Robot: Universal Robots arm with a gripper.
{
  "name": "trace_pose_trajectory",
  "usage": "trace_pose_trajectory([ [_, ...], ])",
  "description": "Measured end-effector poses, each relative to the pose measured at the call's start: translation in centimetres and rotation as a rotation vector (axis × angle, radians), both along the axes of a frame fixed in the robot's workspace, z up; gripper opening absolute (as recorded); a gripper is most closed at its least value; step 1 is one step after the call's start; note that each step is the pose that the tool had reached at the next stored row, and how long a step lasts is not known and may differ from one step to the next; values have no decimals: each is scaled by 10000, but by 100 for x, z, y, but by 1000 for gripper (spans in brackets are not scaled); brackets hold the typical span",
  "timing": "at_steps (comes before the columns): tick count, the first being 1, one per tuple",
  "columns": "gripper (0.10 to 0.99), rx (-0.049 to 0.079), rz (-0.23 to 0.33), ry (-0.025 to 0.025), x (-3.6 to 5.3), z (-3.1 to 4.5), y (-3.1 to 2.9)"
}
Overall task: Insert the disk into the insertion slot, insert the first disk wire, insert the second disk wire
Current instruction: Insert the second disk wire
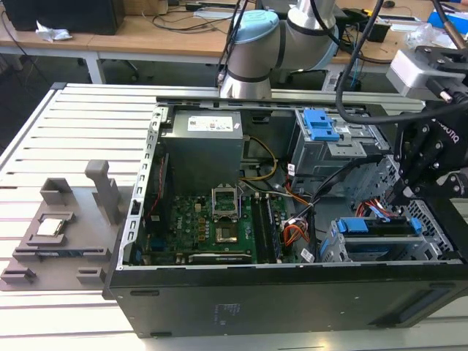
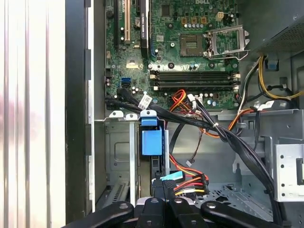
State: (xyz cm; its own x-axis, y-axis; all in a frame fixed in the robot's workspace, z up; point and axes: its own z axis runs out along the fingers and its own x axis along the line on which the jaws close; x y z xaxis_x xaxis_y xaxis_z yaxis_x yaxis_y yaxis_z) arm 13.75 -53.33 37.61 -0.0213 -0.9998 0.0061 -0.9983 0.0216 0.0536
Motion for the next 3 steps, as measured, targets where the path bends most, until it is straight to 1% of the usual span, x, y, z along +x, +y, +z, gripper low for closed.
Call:
trace_pose_trajectory([
  [3, 106, 0, 0, 0, 0, 1, 0],
])
